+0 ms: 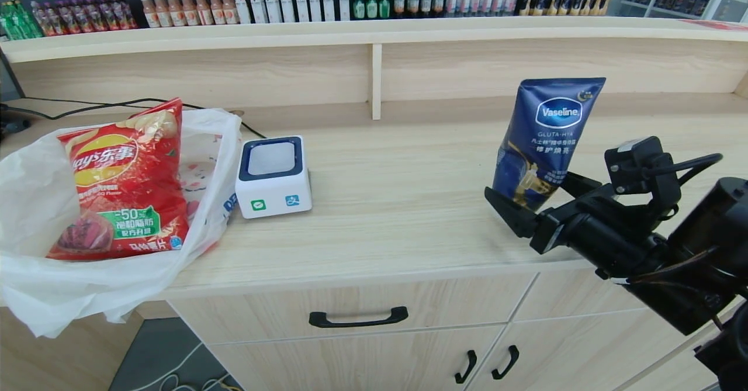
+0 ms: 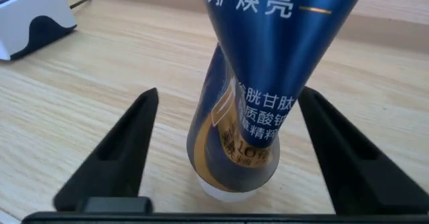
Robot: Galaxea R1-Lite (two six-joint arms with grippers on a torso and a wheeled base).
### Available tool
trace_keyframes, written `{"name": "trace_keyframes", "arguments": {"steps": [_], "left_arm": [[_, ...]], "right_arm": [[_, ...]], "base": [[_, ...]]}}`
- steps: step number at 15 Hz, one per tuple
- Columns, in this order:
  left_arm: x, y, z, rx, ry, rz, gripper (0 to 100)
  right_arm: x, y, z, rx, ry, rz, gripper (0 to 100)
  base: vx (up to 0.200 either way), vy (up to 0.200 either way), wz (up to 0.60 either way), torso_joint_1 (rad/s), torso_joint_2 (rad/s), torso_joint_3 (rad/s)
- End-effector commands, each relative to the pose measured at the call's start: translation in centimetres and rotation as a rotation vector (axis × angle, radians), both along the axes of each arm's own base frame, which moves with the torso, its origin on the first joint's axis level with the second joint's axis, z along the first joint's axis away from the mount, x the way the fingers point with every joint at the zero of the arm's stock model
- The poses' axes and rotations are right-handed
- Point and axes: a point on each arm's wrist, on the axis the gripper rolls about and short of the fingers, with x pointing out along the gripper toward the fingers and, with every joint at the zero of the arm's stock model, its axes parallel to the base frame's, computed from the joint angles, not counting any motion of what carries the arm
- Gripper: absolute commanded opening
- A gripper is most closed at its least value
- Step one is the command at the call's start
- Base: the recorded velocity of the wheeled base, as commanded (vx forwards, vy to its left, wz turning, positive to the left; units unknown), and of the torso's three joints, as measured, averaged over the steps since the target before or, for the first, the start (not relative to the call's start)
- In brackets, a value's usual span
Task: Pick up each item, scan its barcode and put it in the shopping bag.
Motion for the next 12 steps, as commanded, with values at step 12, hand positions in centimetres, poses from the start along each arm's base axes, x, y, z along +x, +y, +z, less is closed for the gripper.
{"name": "trace_keyframes", "arguments": {"steps": [12], "left_arm": [[0.0,0.0,0.0,0.000,0.000,0.000,100]], "right_arm": [[-7.5,-0.6,3.0,0.101,-0.103,-0.113,100]], "base": [[0.000,0.000,0.00,0.000,0.00,0.000]]}}
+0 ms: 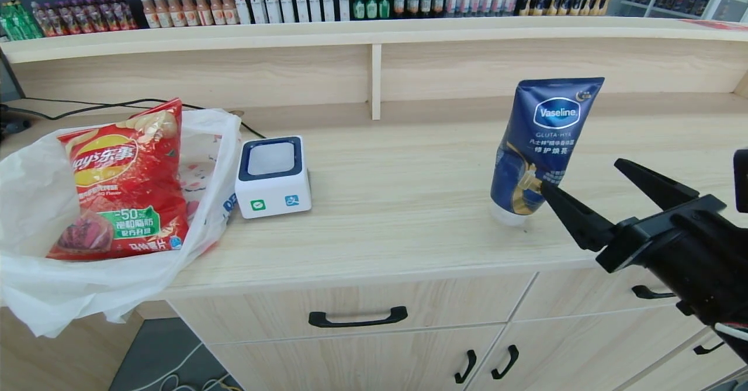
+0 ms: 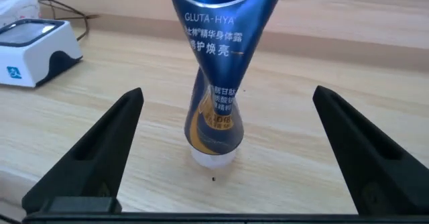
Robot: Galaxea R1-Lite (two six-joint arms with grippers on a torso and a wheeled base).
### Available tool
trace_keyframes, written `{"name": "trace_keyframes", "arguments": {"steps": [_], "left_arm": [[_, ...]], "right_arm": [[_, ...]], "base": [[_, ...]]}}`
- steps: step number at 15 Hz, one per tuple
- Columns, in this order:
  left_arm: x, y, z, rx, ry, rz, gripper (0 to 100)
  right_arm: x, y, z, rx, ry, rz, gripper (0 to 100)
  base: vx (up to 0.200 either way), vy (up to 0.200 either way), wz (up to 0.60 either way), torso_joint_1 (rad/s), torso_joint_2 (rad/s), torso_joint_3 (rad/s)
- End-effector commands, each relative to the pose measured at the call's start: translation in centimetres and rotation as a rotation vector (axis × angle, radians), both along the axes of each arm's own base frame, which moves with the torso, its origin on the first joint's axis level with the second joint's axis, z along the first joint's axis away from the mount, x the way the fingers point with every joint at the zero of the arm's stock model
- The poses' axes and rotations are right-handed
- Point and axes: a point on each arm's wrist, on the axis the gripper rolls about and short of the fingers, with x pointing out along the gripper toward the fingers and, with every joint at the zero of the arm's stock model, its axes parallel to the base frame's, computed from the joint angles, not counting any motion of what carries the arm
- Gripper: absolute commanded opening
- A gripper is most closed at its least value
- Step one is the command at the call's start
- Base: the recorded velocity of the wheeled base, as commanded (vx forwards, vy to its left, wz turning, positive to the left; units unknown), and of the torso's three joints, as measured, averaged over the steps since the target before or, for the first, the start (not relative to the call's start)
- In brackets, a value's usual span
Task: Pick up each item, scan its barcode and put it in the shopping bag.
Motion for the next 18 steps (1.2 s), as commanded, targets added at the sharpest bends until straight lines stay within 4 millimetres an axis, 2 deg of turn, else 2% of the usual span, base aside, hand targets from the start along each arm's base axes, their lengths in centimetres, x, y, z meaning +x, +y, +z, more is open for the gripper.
{"name": "trace_keyframes", "arguments": {"steps": [1,2,3,5,8,10,18], "left_arm": [[0.0,0.0,0.0,0.000,0.000,0.001,100],[0.0,0.0,0.0,0.000,0.000,0.001,100],[0.0,0.0,0.0,0.000,0.000,0.001,100],[0.0,0.0,0.0,0.000,0.000,0.001,100],[0.0,0.0,0.0,0.000,0.000,0.001,100],[0.0,0.0,0.0,0.000,0.000,0.001,100],[0.0,0.0,0.0,0.000,0.000,0.001,100]], "right_arm": [[-1.2,2.3,1.2,0.050,-0.016,-0.002,100],[-1.5,4.5,1.7,0.093,0.005,-0.048,100],[-1.5,5.6,1.8,0.116,0.025,-0.092,100],[-0.5,6.8,2.7,0.150,0.016,-0.142,100],[1.0,8.6,5.4,0.166,-0.051,-0.196,100],[1.1,8.8,6.1,0.145,-0.076,-0.205,100],[1.4,9.3,5.4,0.121,-0.063,-0.199,100]], "base": [[0.000,0.000,0.00,0.000,0.00,0.000],[0.000,0.000,0.00,0.000,0.00,0.000],[0.000,0.000,0.00,0.000,0.00,0.000],[0.000,0.000,0.00,0.000,0.00,0.000],[0.000,0.000,0.00,0.000,0.00,0.000],[0.000,0.000,0.00,0.000,0.00,0.000],[0.000,0.000,0.00,0.000,0.00,0.000]]}}
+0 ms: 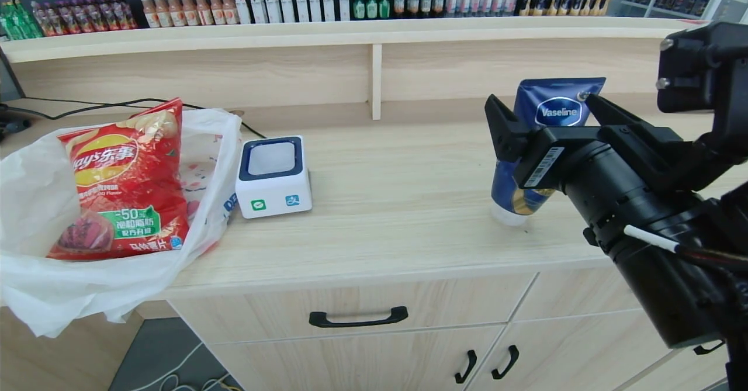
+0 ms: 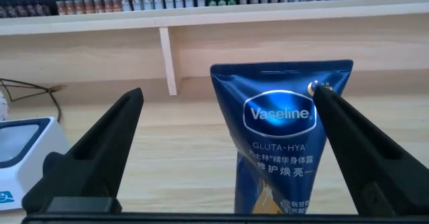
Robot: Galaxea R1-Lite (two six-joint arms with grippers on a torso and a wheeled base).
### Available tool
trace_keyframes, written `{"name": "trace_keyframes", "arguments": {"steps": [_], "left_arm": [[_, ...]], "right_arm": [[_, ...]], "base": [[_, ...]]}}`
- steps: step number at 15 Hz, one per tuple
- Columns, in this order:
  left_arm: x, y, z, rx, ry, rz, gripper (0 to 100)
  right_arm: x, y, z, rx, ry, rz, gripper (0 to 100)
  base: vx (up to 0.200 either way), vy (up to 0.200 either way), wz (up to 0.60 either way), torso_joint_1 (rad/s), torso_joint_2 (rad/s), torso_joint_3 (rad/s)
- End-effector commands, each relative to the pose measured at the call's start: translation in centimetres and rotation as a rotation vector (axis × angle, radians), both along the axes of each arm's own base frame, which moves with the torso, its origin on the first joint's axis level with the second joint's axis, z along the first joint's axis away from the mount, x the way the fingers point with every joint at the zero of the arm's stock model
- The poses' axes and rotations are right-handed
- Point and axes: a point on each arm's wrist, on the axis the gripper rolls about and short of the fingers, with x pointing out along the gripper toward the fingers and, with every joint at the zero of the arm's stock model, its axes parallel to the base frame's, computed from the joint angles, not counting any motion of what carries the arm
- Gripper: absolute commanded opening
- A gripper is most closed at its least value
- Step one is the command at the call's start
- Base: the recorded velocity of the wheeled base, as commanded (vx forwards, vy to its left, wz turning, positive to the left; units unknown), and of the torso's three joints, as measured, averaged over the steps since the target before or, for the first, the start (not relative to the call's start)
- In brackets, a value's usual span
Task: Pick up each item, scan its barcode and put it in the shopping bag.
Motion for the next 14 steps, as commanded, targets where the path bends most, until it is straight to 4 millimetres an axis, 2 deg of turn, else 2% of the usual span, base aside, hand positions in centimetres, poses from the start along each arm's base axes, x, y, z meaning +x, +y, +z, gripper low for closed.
{"name": "trace_keyframes", "arguments": {"steps": [1,7,10,14], "left_arm": [[0.0,0.0,0.0,0.000,0.000,0.000,100],[0.0,0.0,0.0,0.000,0.000,0.000,100],[0.0,0.0,0.0,0.000,0.000,0.002,100],[0.0,0.0,0.0,0.000,0.000,0.002,100]], "right_arm": [[0.1,0.2,-0.3,-0.008,0.006,0.001,100],[0.4,0.0,-0.2,0.014,0.001,0.013,100],[1.6,-1.2,0.2,0.024,-0.019,-0.015,100],[2.3,-1.6,0.0,0.023,-0.020,-0.015,100]], "base": [[0.000,0.000,0.00,0.000,0.00,0.000],[0.000,0.000,0.00,0.000,0.00,0.000],[0.000,0.000,0.00,0.000,0.00,0.000],[0.000,0.000,0.00,0.000,0.00,0.000]]}}
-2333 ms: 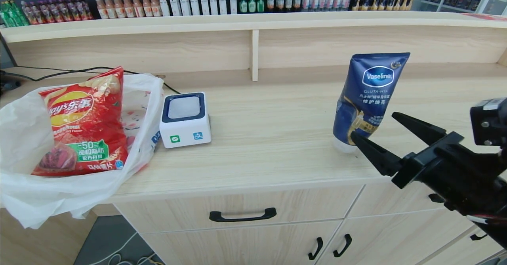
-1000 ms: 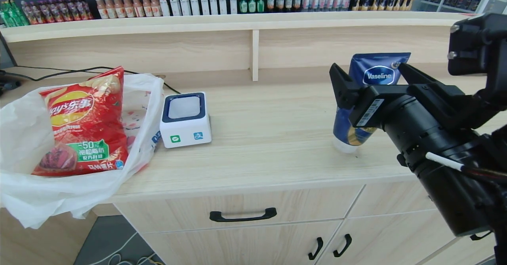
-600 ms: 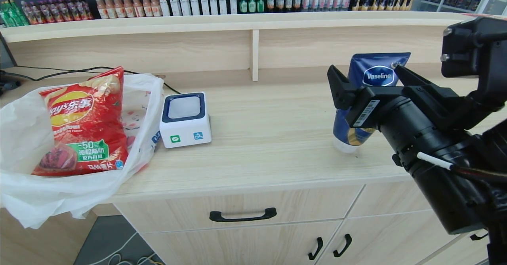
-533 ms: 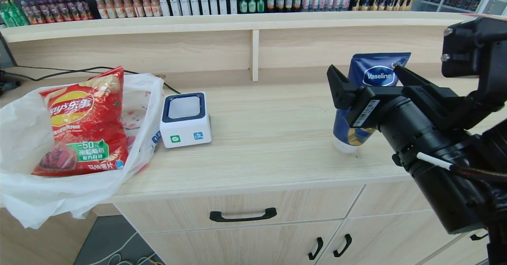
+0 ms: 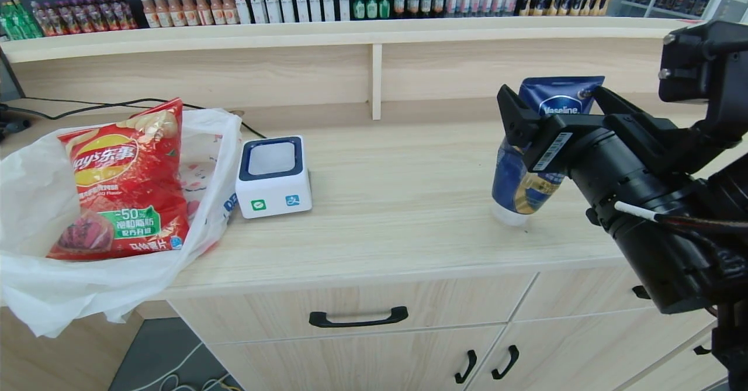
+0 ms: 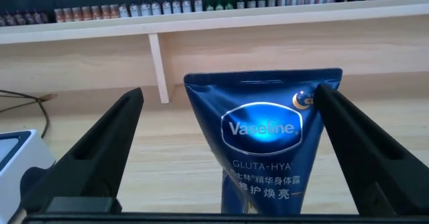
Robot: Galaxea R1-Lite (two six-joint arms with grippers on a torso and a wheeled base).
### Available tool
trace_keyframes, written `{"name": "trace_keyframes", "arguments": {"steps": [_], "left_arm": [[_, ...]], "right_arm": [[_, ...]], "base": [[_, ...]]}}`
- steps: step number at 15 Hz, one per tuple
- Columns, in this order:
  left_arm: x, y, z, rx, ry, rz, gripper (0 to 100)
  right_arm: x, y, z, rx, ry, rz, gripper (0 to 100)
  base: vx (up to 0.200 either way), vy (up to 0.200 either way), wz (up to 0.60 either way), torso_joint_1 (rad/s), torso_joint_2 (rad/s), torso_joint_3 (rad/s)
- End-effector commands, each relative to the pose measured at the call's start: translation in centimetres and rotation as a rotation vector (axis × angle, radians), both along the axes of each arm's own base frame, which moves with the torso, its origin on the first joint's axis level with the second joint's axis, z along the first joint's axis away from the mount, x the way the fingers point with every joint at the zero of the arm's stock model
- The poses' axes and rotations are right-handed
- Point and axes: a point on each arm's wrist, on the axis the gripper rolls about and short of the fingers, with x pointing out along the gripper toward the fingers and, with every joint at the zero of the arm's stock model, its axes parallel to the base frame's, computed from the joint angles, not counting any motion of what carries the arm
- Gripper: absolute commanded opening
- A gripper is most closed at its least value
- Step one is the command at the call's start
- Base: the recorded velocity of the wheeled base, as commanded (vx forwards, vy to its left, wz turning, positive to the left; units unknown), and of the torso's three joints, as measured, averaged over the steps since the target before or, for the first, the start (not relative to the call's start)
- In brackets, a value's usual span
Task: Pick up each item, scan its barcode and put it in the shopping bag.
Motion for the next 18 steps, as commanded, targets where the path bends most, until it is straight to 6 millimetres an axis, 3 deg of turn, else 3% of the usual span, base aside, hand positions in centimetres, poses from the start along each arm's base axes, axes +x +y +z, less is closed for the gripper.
{"name": "trace_keyframes", "arguments": {"steps": [1,18], "left_arm": [[0.0,0.0,0.0,0.000,0.000,0.000,100],[0.0,0.0,0.0,0.000,0.000,0.000,100]], "right_arm": [[0.2,0.0,-0.2,-0.005,0.006,-0.006,100],[1.5,0.0,-1.2,0.021,0.027,0.011,100]], "base": [[0.000,0.000,0.00,0.000,0.00,0.000],[0.000,0.000,0.00,0.000,0.00,0.000]]}}
